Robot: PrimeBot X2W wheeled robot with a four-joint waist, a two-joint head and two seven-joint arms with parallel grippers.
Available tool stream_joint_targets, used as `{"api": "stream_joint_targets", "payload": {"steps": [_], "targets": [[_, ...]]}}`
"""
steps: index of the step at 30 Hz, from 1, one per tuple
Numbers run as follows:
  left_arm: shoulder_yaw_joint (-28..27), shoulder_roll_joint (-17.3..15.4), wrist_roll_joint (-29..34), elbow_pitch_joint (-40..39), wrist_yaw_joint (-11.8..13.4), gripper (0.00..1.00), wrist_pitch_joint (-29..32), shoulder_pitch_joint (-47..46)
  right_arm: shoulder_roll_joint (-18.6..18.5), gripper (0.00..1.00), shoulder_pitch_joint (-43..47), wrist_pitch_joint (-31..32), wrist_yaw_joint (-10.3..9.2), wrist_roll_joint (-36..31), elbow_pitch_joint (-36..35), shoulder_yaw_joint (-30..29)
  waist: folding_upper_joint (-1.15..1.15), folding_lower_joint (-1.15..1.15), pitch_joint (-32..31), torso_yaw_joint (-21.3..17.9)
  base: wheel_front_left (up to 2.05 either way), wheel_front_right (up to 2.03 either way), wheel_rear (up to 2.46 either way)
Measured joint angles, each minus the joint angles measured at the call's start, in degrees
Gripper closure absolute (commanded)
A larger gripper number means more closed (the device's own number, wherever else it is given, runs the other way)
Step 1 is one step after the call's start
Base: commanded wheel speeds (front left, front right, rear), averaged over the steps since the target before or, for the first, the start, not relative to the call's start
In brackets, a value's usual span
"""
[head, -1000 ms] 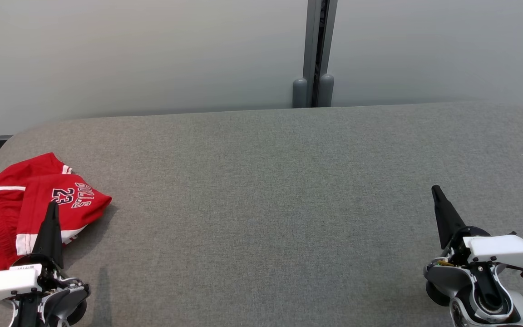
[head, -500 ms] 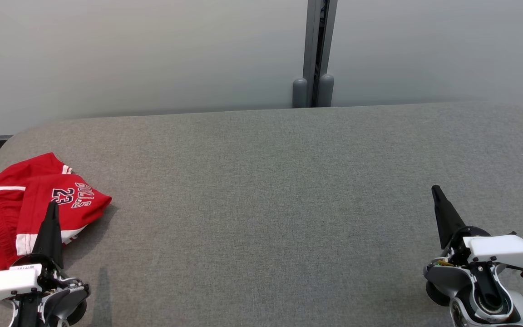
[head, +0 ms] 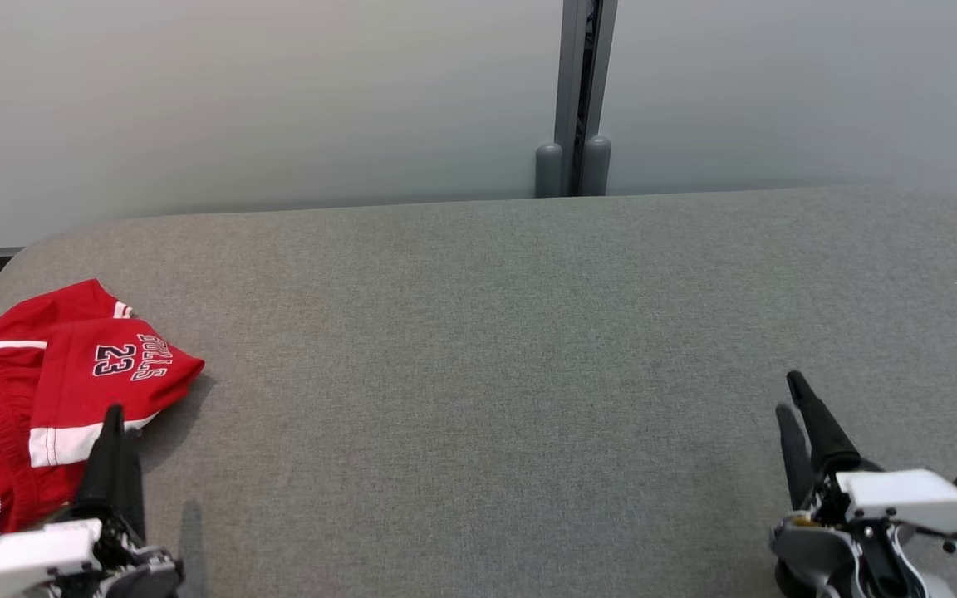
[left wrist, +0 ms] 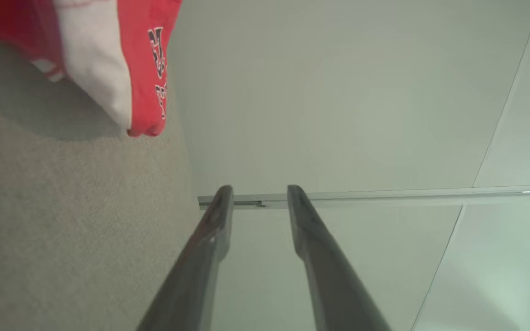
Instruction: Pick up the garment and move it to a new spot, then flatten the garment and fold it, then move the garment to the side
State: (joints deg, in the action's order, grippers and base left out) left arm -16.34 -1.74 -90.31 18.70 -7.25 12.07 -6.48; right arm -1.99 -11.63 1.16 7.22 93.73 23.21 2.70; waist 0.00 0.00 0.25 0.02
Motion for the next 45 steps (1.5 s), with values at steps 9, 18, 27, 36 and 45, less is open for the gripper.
{"api": "stream_joint_targets", "payload": {"steps": [9,18,27,36,45], "targets": [[1.7,0.6,0.5,-0.5,0.1,0.00,-2.8,1.6,0.2,0.00,1.9,-1.4,-0.02,-0.5,-1.7,0.4,0.00,0.00,0.0,0.1,0.00,0.00,0.00],[3.4,0.5,2.1,-2.5,0.1,0.00,-5.7,1.6,0.2,0.00,2.5,-3.2,-0.02,-3.6,-5.0,0.9,0.00,0.00,0.1,0.2,0.00,0.00,0.00],[5.5,0.4,7.7,-4.2,0.1,0.00,-8.5,1.6,0.1,0.00,2.8,-4.8,-0.01,-9.1,-7.9,0.5,0.00,0.00,0.1,0.4,0.00,0.00,0.00],[6.4,0.2,15.0,-5.4,0.1,0.00,-10.9,1.6,0.0,0.00,3.1,-6.3,-0.01,-15.9,-10.9,0.6,0.00,0.00,0.0,0.5,0.00,0.00,0.00],[6.9,0.1,25.7,-6.9,0.1,0.00,-13.2,1.6,-0.1,0.00,3.8,-7.7,0.00,-27.1,-13.0,0.5,0.00,0.00,0.1,0.6,0.00,0.00,0.00]]}}
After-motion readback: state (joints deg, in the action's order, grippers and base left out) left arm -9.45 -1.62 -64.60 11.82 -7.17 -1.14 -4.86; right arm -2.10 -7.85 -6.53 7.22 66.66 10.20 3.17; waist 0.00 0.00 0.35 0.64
